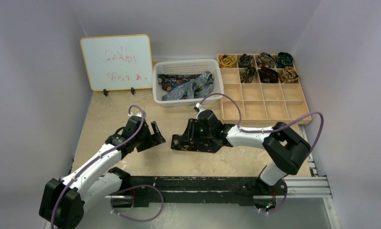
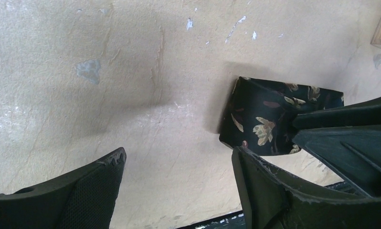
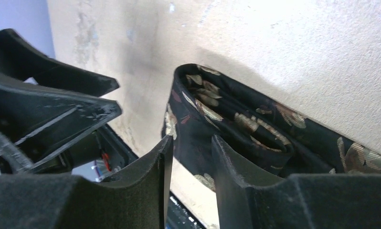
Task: Roll the ties
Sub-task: Roll the tie at the center of the board.
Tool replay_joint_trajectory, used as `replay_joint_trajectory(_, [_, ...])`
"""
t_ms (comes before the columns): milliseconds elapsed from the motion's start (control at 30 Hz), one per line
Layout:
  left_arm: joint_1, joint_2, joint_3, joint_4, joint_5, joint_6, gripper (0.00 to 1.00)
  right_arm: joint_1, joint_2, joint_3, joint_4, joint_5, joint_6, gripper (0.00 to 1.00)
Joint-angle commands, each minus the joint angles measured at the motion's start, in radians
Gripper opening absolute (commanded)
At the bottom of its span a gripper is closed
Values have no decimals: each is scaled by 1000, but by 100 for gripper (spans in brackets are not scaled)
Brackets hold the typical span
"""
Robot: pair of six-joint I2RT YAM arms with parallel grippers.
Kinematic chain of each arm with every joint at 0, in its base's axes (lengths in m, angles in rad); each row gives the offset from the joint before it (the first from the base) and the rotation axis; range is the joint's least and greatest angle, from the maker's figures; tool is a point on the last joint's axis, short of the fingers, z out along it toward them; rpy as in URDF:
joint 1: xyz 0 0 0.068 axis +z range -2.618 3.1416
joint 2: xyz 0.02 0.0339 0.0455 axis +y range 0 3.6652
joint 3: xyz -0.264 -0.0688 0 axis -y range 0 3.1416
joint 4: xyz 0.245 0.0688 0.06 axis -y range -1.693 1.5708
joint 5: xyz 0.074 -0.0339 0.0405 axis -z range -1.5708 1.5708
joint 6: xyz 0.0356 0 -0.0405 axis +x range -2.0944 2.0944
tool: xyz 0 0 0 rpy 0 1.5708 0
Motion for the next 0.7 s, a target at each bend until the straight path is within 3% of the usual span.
replay_joint_trajectory(0, [-3, 6, -2, 53, 47, 8, 80, 2, -97, 17, -21, 0, 0, 40])
replay_joint_trajectory(300, [-3, 64, 0, 154, 158, 28, 82, -2, -226, -81, -122, 156, 67, 52])
replay_joint_trajectory(667, [-3, 137, 4, 217, 223, 45, 83, -25, -209, -168, -20, 85, 119, 53])
